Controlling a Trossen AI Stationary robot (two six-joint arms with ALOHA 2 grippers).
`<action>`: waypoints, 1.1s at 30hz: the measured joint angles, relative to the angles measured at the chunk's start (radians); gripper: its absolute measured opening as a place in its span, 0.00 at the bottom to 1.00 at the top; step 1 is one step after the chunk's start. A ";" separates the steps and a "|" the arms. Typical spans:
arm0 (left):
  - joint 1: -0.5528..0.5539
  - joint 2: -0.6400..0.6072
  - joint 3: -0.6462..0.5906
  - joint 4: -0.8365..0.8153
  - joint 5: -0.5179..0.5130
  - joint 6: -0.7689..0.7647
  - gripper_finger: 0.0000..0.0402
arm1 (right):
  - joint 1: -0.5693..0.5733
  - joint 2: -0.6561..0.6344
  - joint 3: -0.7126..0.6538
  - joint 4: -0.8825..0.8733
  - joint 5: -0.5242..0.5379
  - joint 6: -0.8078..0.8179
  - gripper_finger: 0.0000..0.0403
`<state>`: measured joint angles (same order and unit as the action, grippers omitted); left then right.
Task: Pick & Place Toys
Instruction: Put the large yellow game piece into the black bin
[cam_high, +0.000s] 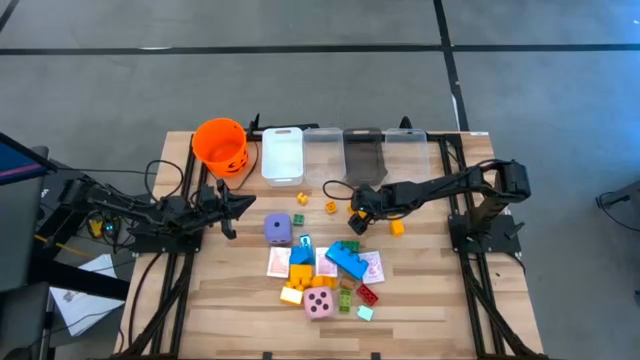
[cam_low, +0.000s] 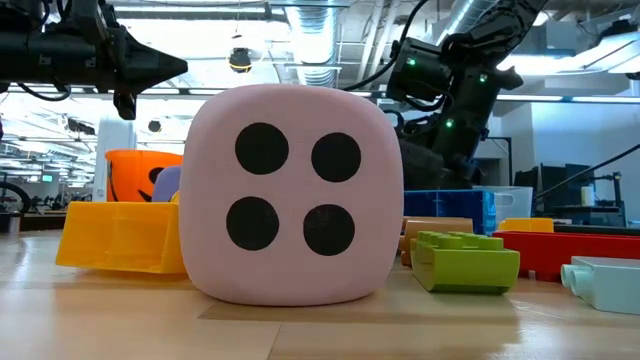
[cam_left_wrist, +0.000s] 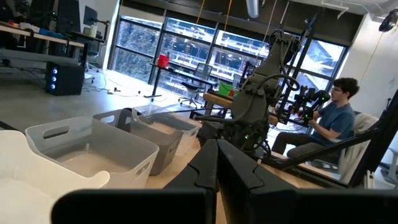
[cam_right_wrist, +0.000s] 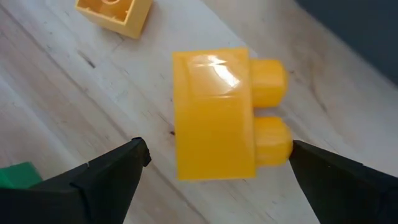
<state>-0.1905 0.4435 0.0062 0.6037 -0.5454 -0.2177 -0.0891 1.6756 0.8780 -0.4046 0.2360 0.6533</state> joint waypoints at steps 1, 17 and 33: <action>0.000 0.000 0.000 0.000 0.000 0.000 0.00 | 0.000 0.000 0.000 0.000 0.012 -0.002 0.94; 0.000 0.000 0.000 -0.001 0.000 0.000 0.00 | -0.012 -0.001 0.000 0.002 0.055 -0.019 0.69; 0.000 0.003 0.000 -0.002 0.000 0.000 0.00 | -0.010 -0.035 0.005 0.050 0.004 0.001 0.68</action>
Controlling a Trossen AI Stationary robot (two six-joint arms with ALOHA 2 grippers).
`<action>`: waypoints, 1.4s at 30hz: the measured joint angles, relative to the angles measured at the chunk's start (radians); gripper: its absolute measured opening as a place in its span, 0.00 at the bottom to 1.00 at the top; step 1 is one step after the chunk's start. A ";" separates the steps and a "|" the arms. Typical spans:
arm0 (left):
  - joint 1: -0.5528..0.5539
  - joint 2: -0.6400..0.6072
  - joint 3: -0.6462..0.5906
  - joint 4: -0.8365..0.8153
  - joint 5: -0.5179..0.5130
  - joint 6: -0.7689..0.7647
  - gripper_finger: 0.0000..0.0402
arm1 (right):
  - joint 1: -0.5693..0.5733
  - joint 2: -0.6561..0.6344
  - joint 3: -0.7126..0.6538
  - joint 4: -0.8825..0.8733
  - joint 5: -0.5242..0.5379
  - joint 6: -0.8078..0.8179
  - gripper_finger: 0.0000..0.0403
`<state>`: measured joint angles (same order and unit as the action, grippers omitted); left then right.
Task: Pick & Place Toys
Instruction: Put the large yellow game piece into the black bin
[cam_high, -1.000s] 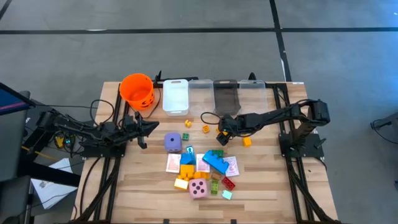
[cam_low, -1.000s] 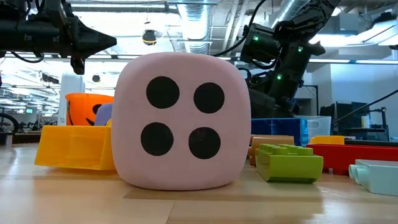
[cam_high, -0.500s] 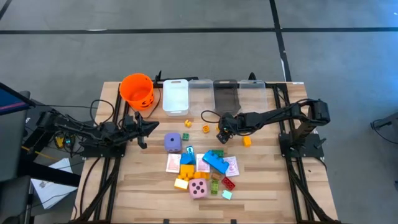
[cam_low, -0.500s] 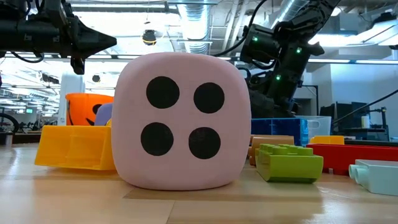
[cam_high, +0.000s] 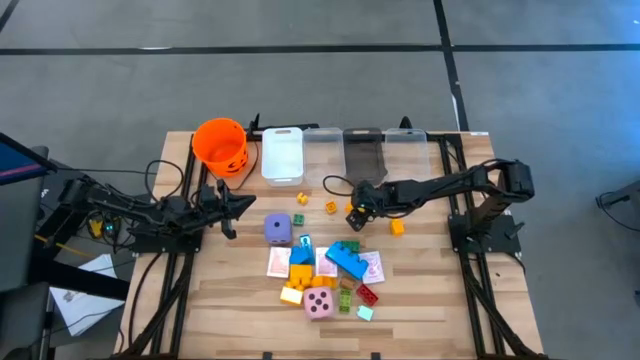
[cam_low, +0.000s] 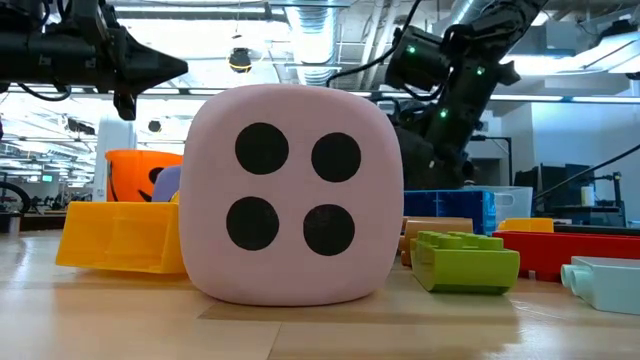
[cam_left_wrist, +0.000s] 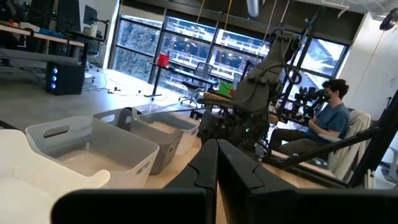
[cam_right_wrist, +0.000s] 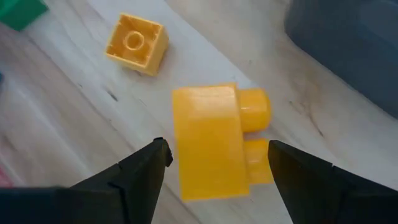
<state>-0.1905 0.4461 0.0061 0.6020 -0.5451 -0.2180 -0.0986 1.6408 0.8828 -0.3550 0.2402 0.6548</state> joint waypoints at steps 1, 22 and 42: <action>0.000 0.000 0.000 0.000 0.000 0.000 0.00 | 0.000 -0.008 0.000 -0.009 -0.003 0.000 0.68; 0.000 0.002 0.000 0.000 0.000 0.000 0.00 | -0.058 0.000 0.045 -0.107 -0.051 -0.089 0.69; 0.000 0.002 0.000 -0.002 0.000 0.000 0.00 | -0.059 0.078 0.047 0.031 -0.203 -0.154 0.69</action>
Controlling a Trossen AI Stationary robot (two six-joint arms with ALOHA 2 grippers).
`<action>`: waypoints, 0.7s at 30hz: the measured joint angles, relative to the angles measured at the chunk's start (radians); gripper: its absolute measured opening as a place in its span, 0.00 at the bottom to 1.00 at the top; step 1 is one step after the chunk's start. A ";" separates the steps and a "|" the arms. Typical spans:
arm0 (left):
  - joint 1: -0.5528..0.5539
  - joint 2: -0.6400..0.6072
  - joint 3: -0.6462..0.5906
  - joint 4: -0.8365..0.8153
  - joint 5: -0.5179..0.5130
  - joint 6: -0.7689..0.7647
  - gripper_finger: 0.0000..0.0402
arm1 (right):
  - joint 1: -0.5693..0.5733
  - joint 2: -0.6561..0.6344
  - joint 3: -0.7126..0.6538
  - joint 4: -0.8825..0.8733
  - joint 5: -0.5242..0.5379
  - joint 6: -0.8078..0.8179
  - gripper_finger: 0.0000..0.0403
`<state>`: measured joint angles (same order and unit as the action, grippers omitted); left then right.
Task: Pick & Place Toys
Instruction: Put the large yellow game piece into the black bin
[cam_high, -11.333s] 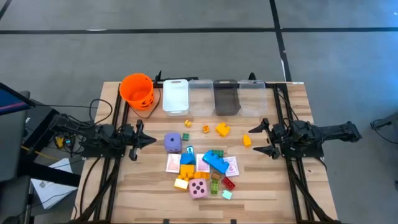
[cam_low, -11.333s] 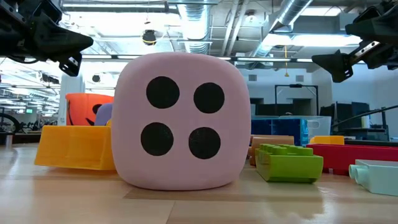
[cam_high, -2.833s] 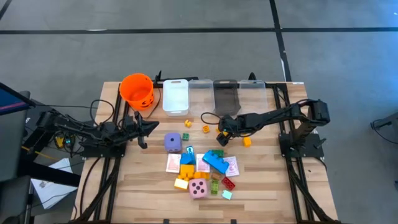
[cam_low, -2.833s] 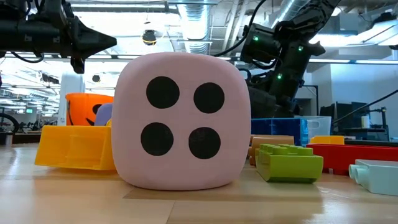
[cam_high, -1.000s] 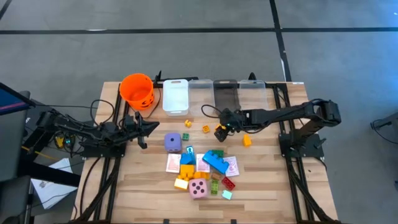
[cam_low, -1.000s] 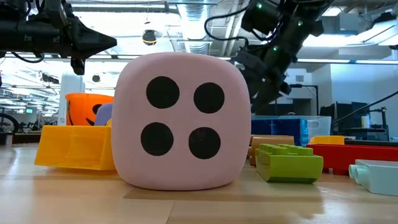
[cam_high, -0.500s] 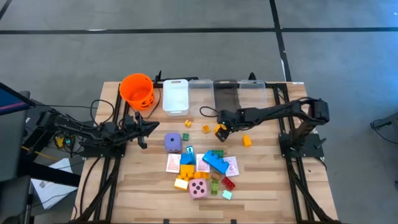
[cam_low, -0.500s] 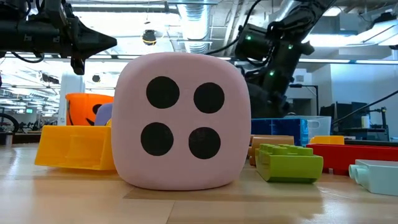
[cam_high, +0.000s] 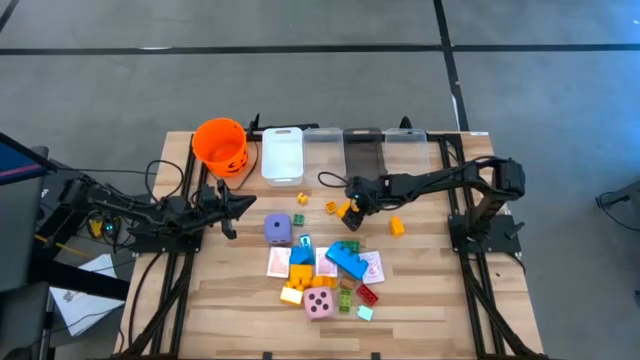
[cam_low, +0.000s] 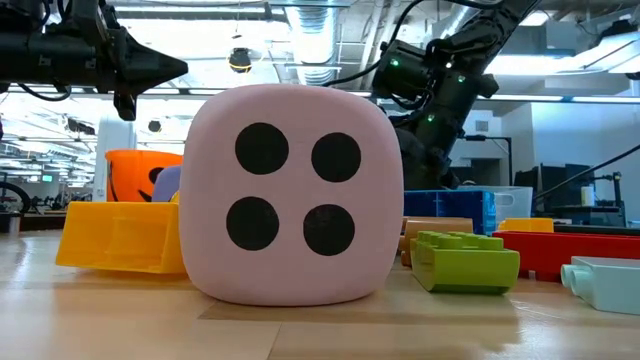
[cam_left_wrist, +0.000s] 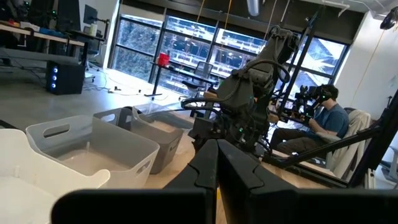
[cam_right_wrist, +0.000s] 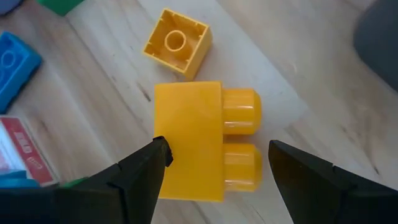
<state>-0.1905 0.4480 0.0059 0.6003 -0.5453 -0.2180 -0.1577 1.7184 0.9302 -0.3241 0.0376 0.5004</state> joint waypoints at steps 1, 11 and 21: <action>0.000 0.000 0.000 0.000 0.000 0.000 0.00 | 0.000 0.000 0.000 -0.001 -0.012 -0.003 0.69; 0.000 0.000 0.000 0.000 0.000 0.000 0.00 | 0.008 0.006 0.066 -0.030 -0.097 -0.056 0.69; 0.000 0.000 0.000 0.000 0.000 0.000 0.00 | 0.056 0.005 0.096 -0.045 -0.097 -0.159 0.69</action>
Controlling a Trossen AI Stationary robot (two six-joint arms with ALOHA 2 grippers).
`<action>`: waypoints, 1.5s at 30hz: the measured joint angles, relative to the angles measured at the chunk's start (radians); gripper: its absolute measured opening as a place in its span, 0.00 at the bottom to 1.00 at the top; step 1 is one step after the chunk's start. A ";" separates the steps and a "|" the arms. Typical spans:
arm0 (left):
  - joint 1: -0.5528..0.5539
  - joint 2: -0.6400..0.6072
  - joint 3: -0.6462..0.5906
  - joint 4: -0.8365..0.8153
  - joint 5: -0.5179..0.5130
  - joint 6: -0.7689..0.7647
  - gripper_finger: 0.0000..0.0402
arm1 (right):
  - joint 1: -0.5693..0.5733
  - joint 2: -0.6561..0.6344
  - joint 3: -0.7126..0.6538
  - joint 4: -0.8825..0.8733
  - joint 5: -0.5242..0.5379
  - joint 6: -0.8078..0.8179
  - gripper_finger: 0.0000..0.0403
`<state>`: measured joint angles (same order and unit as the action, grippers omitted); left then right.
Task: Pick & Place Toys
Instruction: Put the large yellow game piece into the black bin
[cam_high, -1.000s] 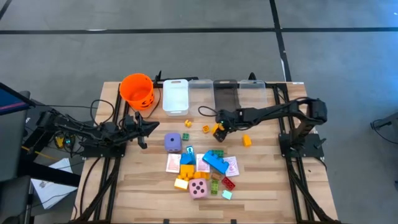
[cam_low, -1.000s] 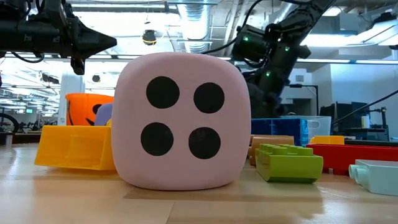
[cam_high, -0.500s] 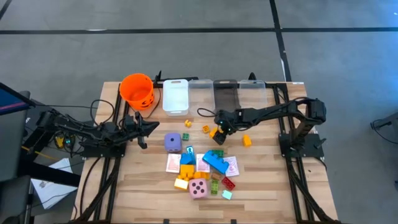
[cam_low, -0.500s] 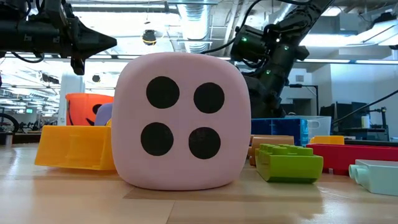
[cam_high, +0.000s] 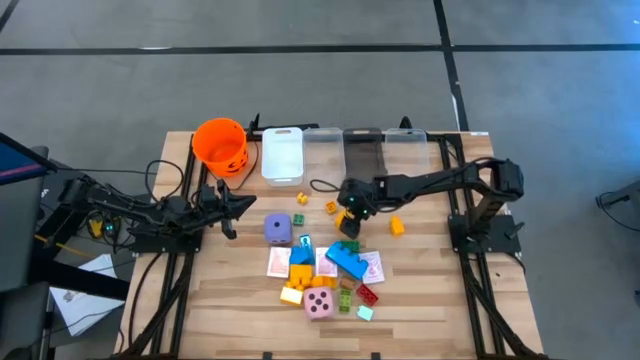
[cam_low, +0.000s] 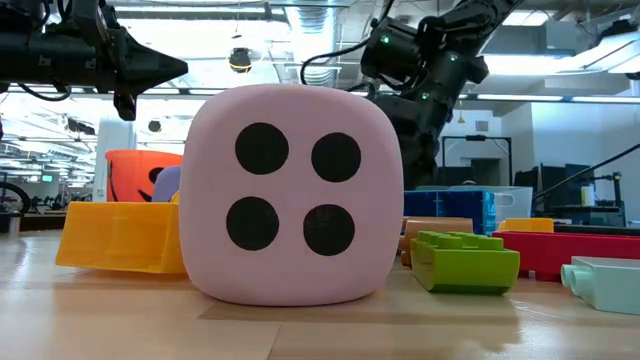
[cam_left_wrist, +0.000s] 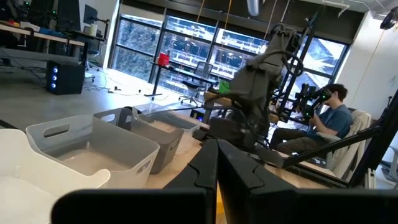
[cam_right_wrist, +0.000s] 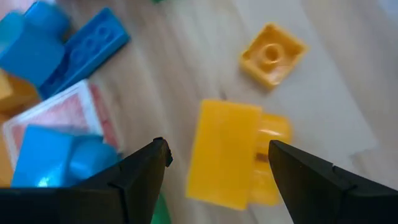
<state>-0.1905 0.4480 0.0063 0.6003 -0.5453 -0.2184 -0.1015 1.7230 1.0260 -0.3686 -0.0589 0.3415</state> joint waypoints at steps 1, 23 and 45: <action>0.000 0.000 0.000 0.000 0.000 0.000 0.00 | 0.008 0.000 0.000 0.000 0.002 -0.006 0.69; 0.000 0.000 0.000 0.000 0.000 -0.008 0.00 | 0.022 0.001 0.000 -0.020 0.139 0.061 0.87; 0.000 0.000 0.000 0.000 0.000 -0.008 0.00 | 0.050 0.001 -0.053 -0.006 0.147 0.096 0.99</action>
<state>-0.1905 0.4480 0.0059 0.5999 -0.5453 -0.2260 -0.0513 1.7245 0.9730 -0.3745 0.0886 0.4377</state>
